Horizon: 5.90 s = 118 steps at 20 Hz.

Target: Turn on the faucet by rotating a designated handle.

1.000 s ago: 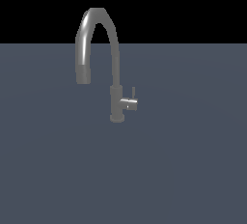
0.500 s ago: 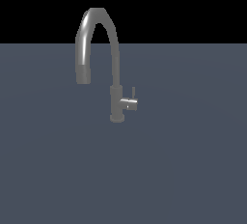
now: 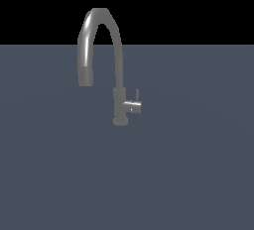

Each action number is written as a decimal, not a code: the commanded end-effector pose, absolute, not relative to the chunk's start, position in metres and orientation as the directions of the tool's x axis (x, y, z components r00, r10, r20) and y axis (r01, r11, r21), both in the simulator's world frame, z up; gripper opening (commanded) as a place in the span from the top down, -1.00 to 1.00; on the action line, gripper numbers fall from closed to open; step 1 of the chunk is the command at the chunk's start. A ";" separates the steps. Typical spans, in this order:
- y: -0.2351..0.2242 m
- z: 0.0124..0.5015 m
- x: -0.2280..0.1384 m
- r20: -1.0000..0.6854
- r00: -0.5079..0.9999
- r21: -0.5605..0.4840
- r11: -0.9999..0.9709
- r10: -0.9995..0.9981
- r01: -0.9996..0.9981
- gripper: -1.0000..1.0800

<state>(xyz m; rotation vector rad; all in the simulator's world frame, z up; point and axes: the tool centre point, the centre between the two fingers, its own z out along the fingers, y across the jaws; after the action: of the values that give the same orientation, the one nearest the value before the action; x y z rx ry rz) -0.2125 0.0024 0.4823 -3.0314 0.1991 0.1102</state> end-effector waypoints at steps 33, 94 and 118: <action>-0.045 0.344 -0.025 -0.712 0.576 -0.375 -0.476 -0.402 -0.796 1.00; -0.033 0.145 -0.009 -1.000 0.002 -0.002 0.239 -0.001 -0.971 1.00; -0.023 0.117 -0.049 -0.999 0.038 -0.038 0.239 -0.004 -0.970 1.00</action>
<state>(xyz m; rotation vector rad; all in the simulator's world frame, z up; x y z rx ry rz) -0.0495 -0.0233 0.1170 -1.0457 1.2858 1.0040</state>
